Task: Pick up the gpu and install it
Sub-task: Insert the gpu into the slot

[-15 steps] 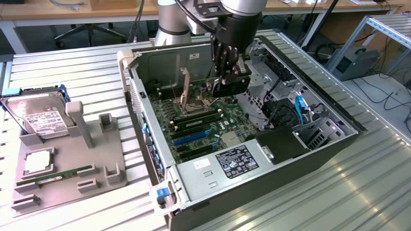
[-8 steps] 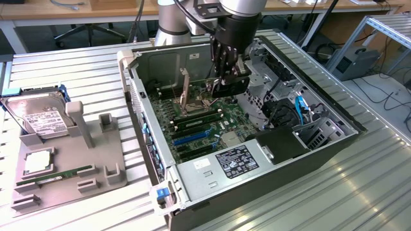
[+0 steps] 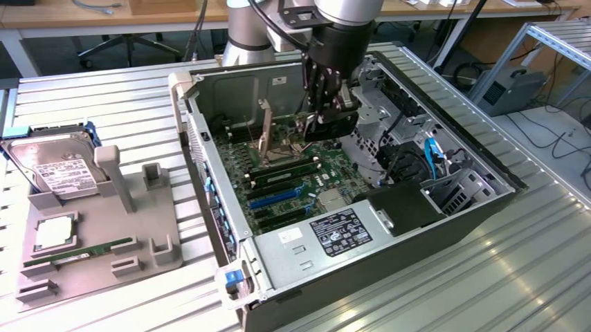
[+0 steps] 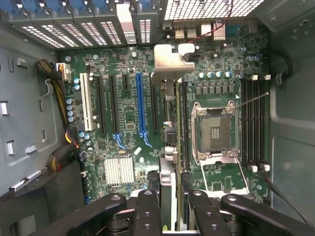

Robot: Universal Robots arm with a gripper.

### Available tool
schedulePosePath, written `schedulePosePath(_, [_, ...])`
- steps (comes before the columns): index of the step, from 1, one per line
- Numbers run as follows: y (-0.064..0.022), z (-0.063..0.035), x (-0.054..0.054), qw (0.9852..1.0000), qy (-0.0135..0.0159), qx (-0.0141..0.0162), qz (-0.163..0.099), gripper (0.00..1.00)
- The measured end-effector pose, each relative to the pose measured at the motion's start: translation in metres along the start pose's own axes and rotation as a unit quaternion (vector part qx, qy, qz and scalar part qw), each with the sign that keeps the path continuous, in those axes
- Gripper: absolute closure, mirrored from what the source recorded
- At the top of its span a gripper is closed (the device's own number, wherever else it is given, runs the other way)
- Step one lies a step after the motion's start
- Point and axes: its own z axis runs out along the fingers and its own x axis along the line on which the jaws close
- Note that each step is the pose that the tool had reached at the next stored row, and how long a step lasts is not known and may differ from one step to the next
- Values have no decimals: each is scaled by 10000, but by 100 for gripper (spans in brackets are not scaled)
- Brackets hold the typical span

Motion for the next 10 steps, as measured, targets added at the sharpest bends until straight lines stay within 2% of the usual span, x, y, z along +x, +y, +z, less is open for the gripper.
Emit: schedulePosePath(10, [-1, 8, 23, 10000, 1, 0, 0, 73])
